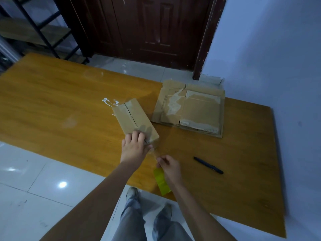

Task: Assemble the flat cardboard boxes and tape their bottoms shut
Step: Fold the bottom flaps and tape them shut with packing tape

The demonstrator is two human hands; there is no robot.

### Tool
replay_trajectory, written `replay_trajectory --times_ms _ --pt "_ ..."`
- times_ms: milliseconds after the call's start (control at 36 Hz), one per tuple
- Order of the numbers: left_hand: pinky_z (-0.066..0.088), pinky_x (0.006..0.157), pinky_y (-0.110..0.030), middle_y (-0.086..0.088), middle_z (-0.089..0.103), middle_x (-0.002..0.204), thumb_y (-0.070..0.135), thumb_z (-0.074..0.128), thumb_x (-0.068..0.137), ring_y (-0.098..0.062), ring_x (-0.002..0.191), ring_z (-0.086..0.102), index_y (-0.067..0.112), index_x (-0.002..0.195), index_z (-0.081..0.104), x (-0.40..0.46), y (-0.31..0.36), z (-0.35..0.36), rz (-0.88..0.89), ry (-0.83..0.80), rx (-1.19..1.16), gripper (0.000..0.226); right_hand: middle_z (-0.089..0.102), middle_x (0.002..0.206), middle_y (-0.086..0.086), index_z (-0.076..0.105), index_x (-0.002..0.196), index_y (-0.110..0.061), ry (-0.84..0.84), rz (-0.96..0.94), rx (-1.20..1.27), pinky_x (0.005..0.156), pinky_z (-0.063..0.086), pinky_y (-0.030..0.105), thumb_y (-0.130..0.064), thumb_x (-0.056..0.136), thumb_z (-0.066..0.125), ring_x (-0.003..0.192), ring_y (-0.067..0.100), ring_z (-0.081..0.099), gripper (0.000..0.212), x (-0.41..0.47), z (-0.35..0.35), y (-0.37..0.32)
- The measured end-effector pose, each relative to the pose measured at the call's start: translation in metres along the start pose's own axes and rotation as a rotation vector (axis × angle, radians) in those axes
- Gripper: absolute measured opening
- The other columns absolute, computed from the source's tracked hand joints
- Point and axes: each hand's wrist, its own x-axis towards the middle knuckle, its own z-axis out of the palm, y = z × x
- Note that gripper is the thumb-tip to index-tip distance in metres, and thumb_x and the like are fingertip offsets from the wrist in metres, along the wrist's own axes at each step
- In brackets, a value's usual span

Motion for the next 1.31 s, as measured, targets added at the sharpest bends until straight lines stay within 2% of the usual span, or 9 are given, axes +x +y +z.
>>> replay_trajectory --times_ms 83,222,500,750,861,1000,1111,1167,1306 --pt "0.045 0.060 -0.038 -0.008 0.057 0.095 0.054 0.041 0.081 -0.031 0.077 0.053 0.015 0.090 0.057 0.002 -0.003 0.001 0.008 0.006 0.009 0.043 0.058 0.061 -0.007 0.058 0.069 -0.021 0.024 -0.038 -0.034 0.060 0.039 0.012 -0.011 0.092 0.059 0.057 -0.002 0.053 0.026 -0.001 0.005 -0.002" --pt "0.045 0.060 -0.039 -0.011 0.058 0.093 0.041 0.078 0.069 -0.033 0.076 0.054 0.012 0.090 0.060 0.006 -0.004 0.001 0.029 -0.037 0.021 0.040 0.058 0.061 -0.008 0.059 0.071 -0.017 0.073 -0.106 -0.078 0.058 0.038 0.010 -0.008 0.092 0.057 0.060 0.000 0.054 0.023 -0.003 0.011 -0.002" --pt "0.046 0.061 -0.040 -0.015 0.057 0.097 0.035 0.083 0.062 -0.034 0.079 0.052 0.011 0.096 0.055 0.011 -0.007 0.003 0.041 -0.050 0.060 0.050 0.060 0.065 -0.007 0.065 0.078 -0.011 0.198 -0.089 -0.116 0.059 0.041 0.011 -0.010 0.092 0.057 0.063 0.000 0.056 0.016 -0.006 -0.004 0.010" --pt "0.032 0.098 -0.064 -0.021 0.043 0.138 0.021 0.092 0.046 -0.048 0.125 0.037 0.014 0.125 0.040 0.014 -0.005 -0.004 0.014 -0.212 0.011 0.094 0.061 0.067 -0.007 0.062 0.077 -0.018 0.134 -0.098 -0.211 0.062 0.043 0.016 -0.014 0.093 0.057 0.063 0.003 0.056 0.017 0.019 -0.017 -0.001" --pt "0.022 0.102 -0.069 -0.026 0.028 0.149 0.020 0.087 0.058 -0.055 0.133 0.022 0.021 0.134 0.036 0.017 0.001 -0.008 -0.018 -0.286 0.022 0.091 0.059 0.064 -0.009 0.060 0.074 -0.024 0.119 -0.087 -0.200 0.060 0.041 0.011 -0.014 0.093 0.057 0.060 -0.002 0.056 0.022 0.014 -0.017 -0.004" --pt "0.030 0.100 -0.066 -0.028 0.030 0.148 0.020 0.085 0.063 -0.054 0.131 0.029 0.018 0.140 0.043 0.019 0.007 -0.012 -0.034 -0.351 0.108 0.088 0.061 0.066 -0.004 0.061 0.071 -0.021 0.160 0.014 -0.154 0.064 0.043 0.022 -0.013 0.093 0.057 0.064 0.008 0.056 0.024 0.014 -0.018 -0.018" --pt "0.025 0.108 -0.052 -0.025 -0.002 0.155 0.039 0.053 0.091 -0.047 0.139 0.011 0.024 0.151 -0.002 0.023 0.017 -0.024 0.014 -0.470 0.240 0.083 0.061 0.067 -0.004 0.060 0.066 -0.022 0.224 0.064 -0.169 0.065 0.042 0.025 -0.016 0.093 0.057 0.066 0.010 0.056 0.028 0.018 -0.024 -0.034" --pt "0.029 0.104 -0.048 -0.022 0.001 0.154 0.055 0.044 0.091 -0.044 0.138 0.014 0.023 0.151 -0.008 0.030 0.018 -0.034 0.059 -0.534 0.246 0.085 0.062 0.069 -0.003 0.060 0.067 -0.021 0.264 0.060 -0.162 0.065 0.042 0.026 -0.018 0.093 0.057 0.068 0.011 0.056 0.027 0.019 -0.030 -0.046" --pt "0.032 0.101 -0.046 -0.016 0.022 0.149 0.070 0.024 0.088 -0.038 0.132 0.026 0.028 0.148 0.022 0.056 0.016 -0.057 0.062 -0.624 0.078 0.073 0.060 0.061 -0.002 0.060 0.063 -0.016 0.344 -0.024 -0.129 0.063 0.043 0.018 -0.012 0.092 0.058 0.062 0.011 0.056 0.029 0.020 -0.042 -0.084"
